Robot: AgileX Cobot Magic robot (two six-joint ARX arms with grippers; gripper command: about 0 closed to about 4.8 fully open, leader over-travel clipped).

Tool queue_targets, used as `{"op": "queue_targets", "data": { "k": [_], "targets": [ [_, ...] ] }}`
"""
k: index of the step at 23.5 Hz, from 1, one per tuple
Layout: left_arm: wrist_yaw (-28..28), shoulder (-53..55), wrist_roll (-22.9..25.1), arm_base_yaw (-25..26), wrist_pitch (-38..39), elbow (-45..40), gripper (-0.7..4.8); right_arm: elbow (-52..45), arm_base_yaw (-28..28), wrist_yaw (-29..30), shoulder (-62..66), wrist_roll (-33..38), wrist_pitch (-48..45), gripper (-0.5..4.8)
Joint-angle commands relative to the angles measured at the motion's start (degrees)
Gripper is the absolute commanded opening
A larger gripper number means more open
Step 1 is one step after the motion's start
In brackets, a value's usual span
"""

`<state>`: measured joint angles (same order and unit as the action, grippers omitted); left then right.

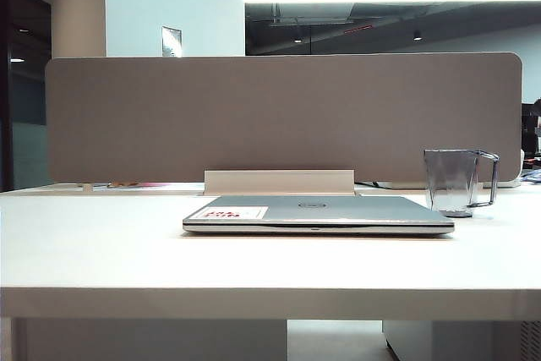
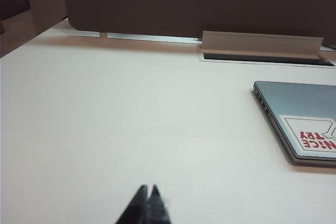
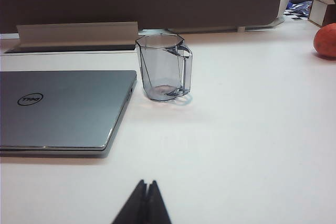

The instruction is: Pick up the water cup and place it on the side of the laptop close to you.

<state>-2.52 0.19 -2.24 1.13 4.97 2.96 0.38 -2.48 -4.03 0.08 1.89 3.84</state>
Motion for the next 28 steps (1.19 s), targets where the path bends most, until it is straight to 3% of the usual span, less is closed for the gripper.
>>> {"op": "queue_targets", "data": {
  "k": [1, 7, 20, 28],
  "targets": [
    [-0.2, 0.0, -0.1, 0.0, -0.9, 0.1, -0.03, -0.3, 0.0, -0.1, -0.1, -0.2, -0.6, -0.01],
    [-0.2, 0.0, -0.1, 0.0, -0.8, 0.1, -0.03, -0.3, 0.0, 3.3, -0.1, 0.3, -1.6, -0.01],
    [-0.6, 0.0, -0.1, 0.0, -0.8, 0.1, -0.03, 4.1, -0.3, 2.5, 0.2, 2.6, -2.8, -0.03],
    [-10.4, 0.0, 0.1, 0.0, -0.7, 0.1, -0.03, 7.8, -0.3, 1.2, 3.3, 2.7, -2.5, -0.03]
  ]
}}
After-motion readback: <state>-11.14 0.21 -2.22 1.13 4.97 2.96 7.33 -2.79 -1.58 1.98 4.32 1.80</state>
